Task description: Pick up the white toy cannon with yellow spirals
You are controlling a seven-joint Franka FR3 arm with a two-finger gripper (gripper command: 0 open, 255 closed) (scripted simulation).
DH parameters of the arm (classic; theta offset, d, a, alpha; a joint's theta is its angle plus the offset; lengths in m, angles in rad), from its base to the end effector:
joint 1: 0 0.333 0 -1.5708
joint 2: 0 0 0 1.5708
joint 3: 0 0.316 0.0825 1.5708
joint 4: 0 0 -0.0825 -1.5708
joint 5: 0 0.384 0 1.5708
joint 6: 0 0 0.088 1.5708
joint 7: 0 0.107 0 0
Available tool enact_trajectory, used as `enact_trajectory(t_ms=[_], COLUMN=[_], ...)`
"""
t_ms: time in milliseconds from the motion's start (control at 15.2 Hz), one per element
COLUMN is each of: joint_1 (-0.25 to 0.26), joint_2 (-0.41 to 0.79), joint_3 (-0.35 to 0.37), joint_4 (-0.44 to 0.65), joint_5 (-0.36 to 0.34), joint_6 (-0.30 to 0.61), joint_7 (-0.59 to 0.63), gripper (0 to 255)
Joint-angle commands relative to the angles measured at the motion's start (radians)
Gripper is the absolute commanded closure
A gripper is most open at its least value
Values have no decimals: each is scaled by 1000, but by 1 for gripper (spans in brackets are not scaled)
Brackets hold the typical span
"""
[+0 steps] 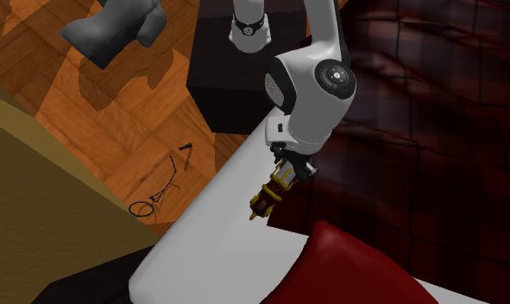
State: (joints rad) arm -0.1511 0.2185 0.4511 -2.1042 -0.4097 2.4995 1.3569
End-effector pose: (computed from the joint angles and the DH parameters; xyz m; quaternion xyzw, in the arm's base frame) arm 0.5656 0.1708 0.3441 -0.9176 0.3728 -0.1374 0.0143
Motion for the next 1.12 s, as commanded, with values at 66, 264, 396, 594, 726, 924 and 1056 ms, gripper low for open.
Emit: enact_trajectory(t_ms=[66, 264, 396, 594, 726, 924, 1056], joint_1=[0, -2, -6, -12, -15, -19, -21], joint_2=[3, -7, -24, -49, -64, -86, -100], joint_3=[-1, 4, 10, 18, 23, 28, 31], joint_4=[0, 2, 9, 22, 32, 48, 60], joint_5=[0, 11, 30, 59, 76, 101, 116], joint_6=[1, -10, -30, -62, -84, -117, -139], joint_7=[1, -7, -23, -47, -62, -83, -96], gripper=[255, 255, 255, 255, 255, 255, 255])
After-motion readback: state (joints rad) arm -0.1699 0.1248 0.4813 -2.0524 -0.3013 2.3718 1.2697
